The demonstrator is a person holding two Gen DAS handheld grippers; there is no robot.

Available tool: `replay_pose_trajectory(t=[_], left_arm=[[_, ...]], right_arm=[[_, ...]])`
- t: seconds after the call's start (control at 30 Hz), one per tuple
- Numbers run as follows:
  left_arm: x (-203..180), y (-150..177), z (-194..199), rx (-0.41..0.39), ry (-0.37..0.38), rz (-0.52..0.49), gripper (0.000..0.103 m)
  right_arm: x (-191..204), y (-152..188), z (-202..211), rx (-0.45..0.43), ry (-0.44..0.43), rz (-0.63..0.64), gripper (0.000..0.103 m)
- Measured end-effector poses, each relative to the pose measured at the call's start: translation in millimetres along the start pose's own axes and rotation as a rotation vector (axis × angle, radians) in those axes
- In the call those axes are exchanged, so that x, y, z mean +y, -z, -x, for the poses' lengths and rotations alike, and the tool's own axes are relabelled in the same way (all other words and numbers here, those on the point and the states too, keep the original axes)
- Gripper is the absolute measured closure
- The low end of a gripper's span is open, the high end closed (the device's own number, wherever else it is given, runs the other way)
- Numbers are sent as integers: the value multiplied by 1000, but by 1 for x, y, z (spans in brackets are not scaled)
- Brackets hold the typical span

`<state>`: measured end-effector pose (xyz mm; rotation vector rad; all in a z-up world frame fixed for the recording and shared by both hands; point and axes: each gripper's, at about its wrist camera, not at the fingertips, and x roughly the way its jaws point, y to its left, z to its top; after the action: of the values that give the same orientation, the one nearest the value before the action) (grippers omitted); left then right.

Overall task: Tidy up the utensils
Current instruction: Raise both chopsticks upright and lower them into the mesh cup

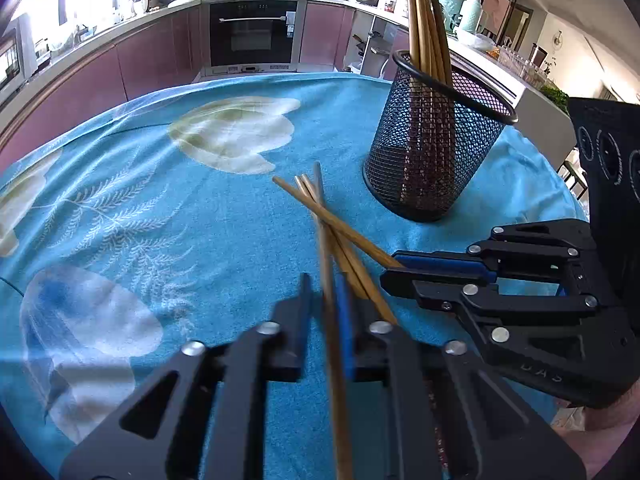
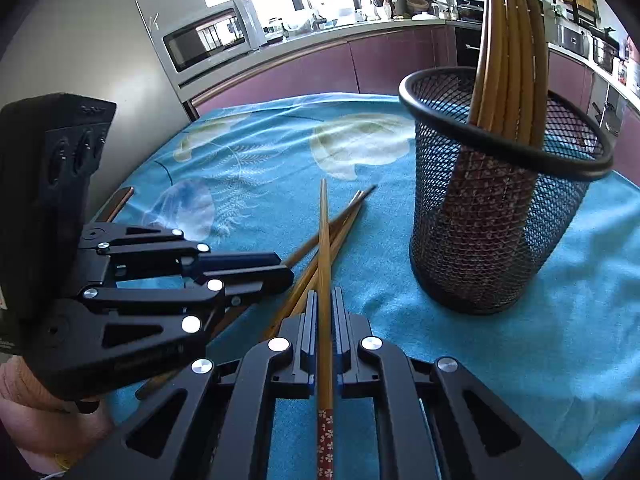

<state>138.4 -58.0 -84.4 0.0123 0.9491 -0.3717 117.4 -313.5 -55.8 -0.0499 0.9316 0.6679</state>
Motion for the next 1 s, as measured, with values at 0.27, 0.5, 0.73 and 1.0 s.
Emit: replay_pose_trajectory(t=[0.27, 0.5, 0.73, 1.0], left_arm=[[2, -2, 25, -60, 26, 20, 95], [1, -12, 63, -142, 88, 15, 95], [-4, -19, 104, -224, 144, 0, 95], [-10, -35, 143, -328, 187, -8, 95]], right_arm=[[0, -5, 37, -104, -27, 5, 97], [-3, -13, 75, -201, -38, 9, 97], [-9, -23, 105, -292, -38, -1, 97], [-20, -34, 128, -359, -22, 2, 97]])
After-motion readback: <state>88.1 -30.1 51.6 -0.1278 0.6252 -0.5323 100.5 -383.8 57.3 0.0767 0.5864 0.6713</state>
